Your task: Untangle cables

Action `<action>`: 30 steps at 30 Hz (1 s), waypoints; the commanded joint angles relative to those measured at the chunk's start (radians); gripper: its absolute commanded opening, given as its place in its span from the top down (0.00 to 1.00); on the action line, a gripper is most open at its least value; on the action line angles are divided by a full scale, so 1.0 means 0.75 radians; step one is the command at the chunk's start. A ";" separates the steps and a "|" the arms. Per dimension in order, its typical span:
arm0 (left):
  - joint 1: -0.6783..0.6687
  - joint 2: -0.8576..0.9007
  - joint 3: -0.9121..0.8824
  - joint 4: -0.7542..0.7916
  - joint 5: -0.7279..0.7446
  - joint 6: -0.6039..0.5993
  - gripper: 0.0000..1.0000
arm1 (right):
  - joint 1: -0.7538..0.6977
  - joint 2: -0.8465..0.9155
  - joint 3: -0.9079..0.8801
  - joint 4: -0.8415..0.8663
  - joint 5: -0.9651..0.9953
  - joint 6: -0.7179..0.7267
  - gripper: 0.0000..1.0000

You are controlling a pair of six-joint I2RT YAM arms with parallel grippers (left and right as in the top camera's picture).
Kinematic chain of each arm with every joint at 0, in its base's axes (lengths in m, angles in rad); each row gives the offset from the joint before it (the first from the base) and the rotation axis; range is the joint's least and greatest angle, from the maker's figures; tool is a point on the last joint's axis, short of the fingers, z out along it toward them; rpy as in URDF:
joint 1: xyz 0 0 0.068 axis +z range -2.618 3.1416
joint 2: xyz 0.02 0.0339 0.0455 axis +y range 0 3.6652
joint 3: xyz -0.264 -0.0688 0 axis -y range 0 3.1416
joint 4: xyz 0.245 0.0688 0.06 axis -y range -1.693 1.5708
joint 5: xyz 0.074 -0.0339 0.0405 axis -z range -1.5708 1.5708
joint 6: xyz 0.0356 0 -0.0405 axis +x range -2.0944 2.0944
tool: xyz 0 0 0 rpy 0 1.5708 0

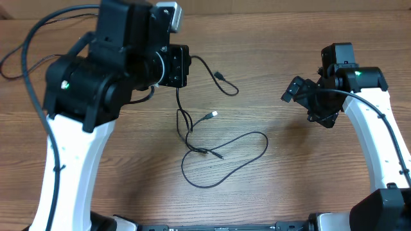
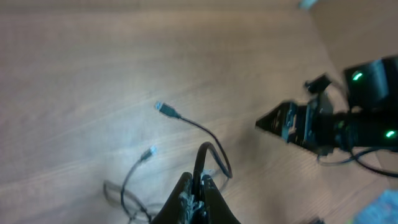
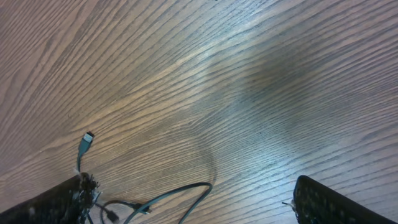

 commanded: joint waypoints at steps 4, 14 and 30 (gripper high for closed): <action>0.007 -0.081 0.039 0.013 -0.355 0.030 0.96 | 0.002 -0.007 0.002 0.005 0.013 -0.005 0.00; 0.144 -0.078 0.036 0.039 -1.122 -0.049 0.96 | 0.002 -0.007 0.002 0.005 0.013 -0.005 0.00; 0.936 0.106 0.035 0.335 -1.136 -0.396 0.96 | 0.002 -0.007 0.002 0.005 0.013 -0.005 0.00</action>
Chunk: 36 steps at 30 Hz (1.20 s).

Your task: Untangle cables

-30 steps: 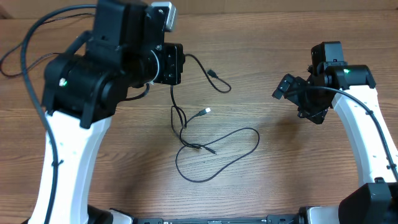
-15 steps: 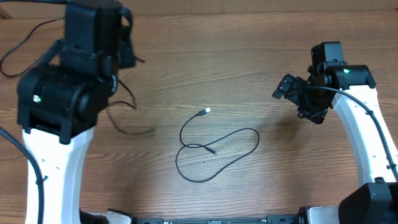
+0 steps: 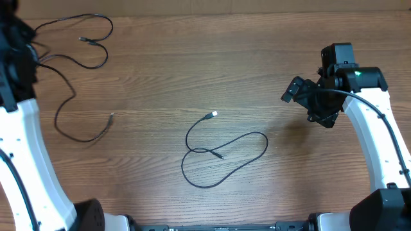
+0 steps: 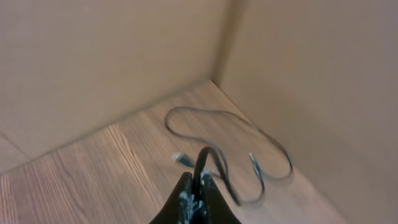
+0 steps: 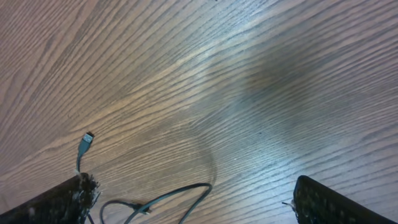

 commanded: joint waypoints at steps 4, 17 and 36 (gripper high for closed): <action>0.203 0.162 0.020 0.140 0.106 -0.114 0.96 | 0.003 -0.007 0.002 0.006 0.012 -0.006 0.00; 0.261 0.283 0.017 -0.014 1.167 0.819 0.96 | 0.003 -0.007 0.002 0.006 0.012 -0.006 0.00; 0.391 0.323 -0.279 -0.249 1.008 0.519 0.95 | 0.003 -0.007 0.002 0.006 0.012 -0.006 0.00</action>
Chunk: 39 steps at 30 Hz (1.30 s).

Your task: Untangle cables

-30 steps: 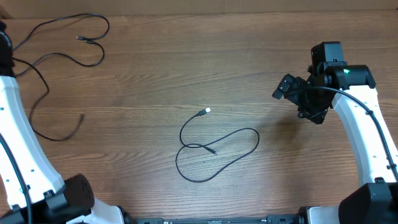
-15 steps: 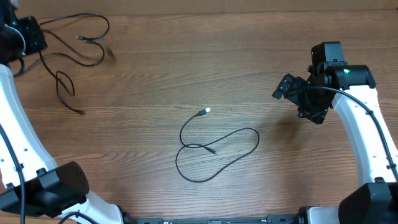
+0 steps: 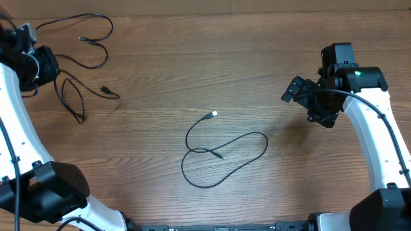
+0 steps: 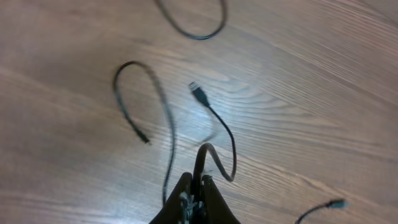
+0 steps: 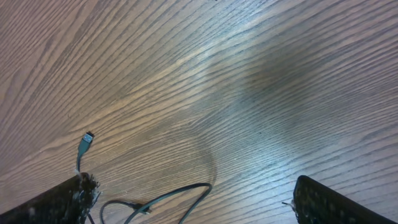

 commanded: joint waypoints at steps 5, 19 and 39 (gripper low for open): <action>0.228 0.026 -0.062 0.018 -0.147 -0.460 0.96 | 0.003 -0.007 0.002 0.006 0.012 -0.005 0.00; 0.330 0.299 -0.066 0.284 -0.406 -0.565 0.93 | 0.003 -0.007 0.002 0.006 0.012 -0.005 0.00; 0.481 0.562 -0.043 0.066 -0.691 -0.571 0.85 | 0.003 -0.007 0.002 0.006 0.012 -0.005 0.00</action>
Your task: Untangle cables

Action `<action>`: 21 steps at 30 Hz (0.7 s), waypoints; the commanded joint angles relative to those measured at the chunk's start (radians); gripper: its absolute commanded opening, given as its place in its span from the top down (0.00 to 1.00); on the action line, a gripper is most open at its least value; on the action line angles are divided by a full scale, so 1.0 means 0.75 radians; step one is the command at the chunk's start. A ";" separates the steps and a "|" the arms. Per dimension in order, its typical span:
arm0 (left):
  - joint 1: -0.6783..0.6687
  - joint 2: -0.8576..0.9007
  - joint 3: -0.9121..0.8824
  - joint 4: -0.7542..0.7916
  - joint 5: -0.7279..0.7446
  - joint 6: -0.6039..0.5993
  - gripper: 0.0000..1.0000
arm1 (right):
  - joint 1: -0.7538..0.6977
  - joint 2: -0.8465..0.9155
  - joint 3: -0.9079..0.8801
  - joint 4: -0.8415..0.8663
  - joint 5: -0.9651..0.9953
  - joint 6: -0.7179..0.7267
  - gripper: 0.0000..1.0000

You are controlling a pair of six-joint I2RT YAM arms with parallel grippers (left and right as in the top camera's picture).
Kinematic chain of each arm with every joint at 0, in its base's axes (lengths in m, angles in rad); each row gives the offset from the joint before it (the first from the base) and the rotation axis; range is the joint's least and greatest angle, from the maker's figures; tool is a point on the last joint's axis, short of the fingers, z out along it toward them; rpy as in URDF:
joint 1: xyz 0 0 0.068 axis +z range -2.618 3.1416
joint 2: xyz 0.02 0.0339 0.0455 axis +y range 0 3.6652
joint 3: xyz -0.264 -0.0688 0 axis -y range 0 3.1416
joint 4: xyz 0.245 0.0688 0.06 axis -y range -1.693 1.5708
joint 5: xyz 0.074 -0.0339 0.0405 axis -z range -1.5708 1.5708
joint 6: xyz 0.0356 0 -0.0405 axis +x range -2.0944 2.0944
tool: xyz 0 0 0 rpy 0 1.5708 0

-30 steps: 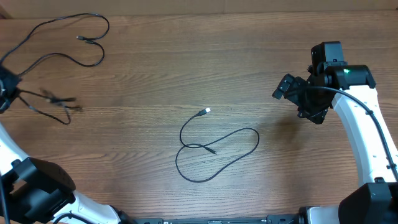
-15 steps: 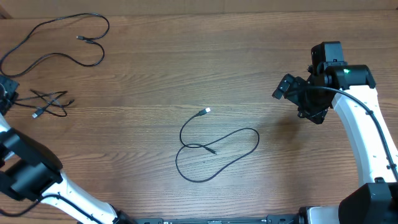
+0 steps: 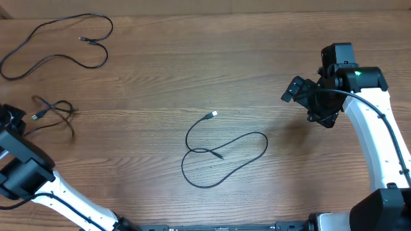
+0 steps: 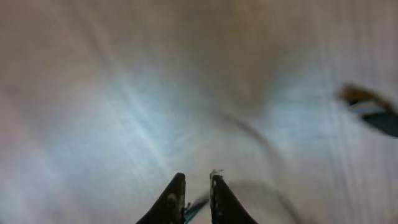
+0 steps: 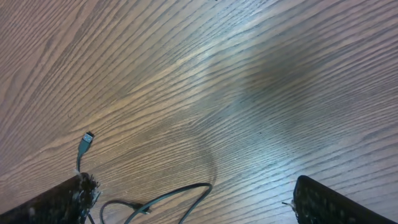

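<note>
Three black cables lie apart on the wooden table. One loops in the middle, its pale plug pointing back. A second lies at the far left. A third curls in the back left corner. My left gripper is at the table's left edge, in a blurred view. Its jaws stand a little apart, with a bluish bit of cable low between them. My right gripper hangs wide open right of the middle cable, holding nothing.
The left arm reaches up along the table's left edge. The right arm stands at the right side. Cardboard walls border the back of the table.
My left gripper was shut on a cable over the table's left part. Now it is at the left edge with jaws apart, and that cable lies lower on the table. The right arm has not moved.
At first my left gripper was shut on a cable lifted above the one in the middle. Then it held that cable at the far left, leaving the middle cable alone. It stayed shut on it there, and now it is open.
</note>
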 commanded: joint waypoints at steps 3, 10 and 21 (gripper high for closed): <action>0.097 0.002 0.053 -0.104 -0.016 -0.004 0.61 | 0.002 -0.007 0.002 0.006 0.012 -0.005 0.00; 0.128 0.002 0.219 -0.199 0.725 0.406 0.00 | 0.002 -0.007 0.002 0.006 0.012 -0.005 0.00; 0.097 -0.017 0.114 -0.337 0.802 0.384 0.00 | 0.002 -0.007 0.002 0.006 0.012 -0.005 0.00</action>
